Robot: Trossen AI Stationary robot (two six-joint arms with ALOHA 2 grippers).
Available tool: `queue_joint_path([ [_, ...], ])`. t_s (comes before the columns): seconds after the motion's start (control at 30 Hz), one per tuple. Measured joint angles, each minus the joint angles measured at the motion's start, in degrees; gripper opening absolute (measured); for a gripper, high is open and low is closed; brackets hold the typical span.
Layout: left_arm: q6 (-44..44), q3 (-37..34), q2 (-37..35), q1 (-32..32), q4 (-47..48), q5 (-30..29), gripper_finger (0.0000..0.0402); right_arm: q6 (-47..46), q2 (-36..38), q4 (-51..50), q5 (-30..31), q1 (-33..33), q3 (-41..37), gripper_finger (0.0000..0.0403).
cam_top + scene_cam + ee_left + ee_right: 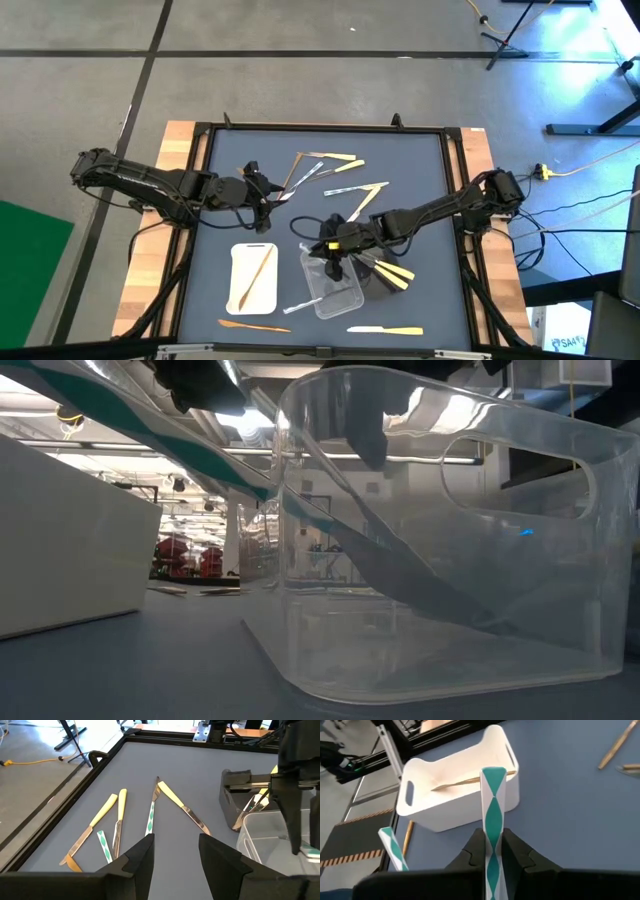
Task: Sort silverware by color (type)
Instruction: Put the blue patterned table knife into the transparent bin, then put the gold table knife into the white bin
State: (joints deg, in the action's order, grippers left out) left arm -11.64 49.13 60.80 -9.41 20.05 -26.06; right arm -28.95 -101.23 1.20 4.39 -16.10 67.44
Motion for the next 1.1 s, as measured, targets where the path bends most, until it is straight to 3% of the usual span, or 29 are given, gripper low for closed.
queue_joint_path([
  [0.37, 0.0, 0.0, 0.0, 0.0, 0.0, 0.0, 0.0149, -0.8, 0.0, -1.9, 0.6, 0.0, 0.0, 0.0023],
  [0.73, 0.0, 0.0, 0.0, 0.0, 0.0, 0.0, 0.0149, -0.8, 0.0, -1.8, 0.6, 0.0, 0.0, 0.0117],
  [1.1, 0.0, 0.0, 0.0, 0.0, 0.0, 0.0, 0.0149, -0.8, 0.0, -1.8, 0.6, 0.0, 0.0, 0.0125],
])
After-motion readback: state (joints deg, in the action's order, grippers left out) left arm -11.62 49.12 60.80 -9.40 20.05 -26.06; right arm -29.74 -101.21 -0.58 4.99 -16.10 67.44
